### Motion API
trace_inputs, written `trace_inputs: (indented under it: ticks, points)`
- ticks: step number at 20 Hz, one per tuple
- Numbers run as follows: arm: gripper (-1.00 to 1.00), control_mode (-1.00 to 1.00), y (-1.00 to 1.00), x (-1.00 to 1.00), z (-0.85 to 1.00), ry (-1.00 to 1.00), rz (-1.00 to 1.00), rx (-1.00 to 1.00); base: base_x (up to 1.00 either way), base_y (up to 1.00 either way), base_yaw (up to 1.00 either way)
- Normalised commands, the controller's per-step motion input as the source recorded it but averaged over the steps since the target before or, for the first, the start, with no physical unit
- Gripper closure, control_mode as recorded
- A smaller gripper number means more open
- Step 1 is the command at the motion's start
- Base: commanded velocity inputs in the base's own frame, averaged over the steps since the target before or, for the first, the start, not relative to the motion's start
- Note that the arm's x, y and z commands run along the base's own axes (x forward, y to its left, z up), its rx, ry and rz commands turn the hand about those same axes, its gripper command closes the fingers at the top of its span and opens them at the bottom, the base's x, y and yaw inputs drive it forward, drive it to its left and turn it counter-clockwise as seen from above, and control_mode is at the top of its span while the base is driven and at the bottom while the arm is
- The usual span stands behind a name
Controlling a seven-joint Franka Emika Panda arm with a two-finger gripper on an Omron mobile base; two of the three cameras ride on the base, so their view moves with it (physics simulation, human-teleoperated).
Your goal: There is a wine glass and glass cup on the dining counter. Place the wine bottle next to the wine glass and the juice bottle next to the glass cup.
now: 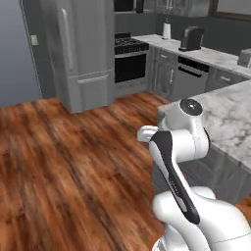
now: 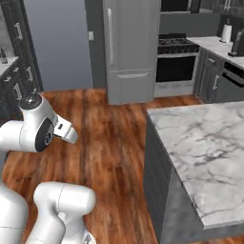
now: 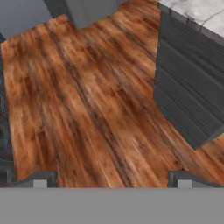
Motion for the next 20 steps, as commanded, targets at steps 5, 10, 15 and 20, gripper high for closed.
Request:
trace_inputs:
  ticks: [5, 10, 15, 20]
  points:
    - [-1.0, 1.0, 0.0, 0.0, 0.0, 0.0, 0.0, 0.0, 0.01, 0.0, 0.66]
    - [-1.0, 1.0, 0.0, 0.0, 0.0, 0.0, 0.0, 0.0, 0.43, -0.02, 0.32]
    - [-1.0, 1.0, 0.0, 0.0, 0.0, 0.0, 0.0, 0.0, 0.72, -0.07, 0.07]
    - [-1.0, 1.0, 0.0, 0.0, 0.0, 0.0, 0.0, 0.0, 0.85, -0.16, 0.07]
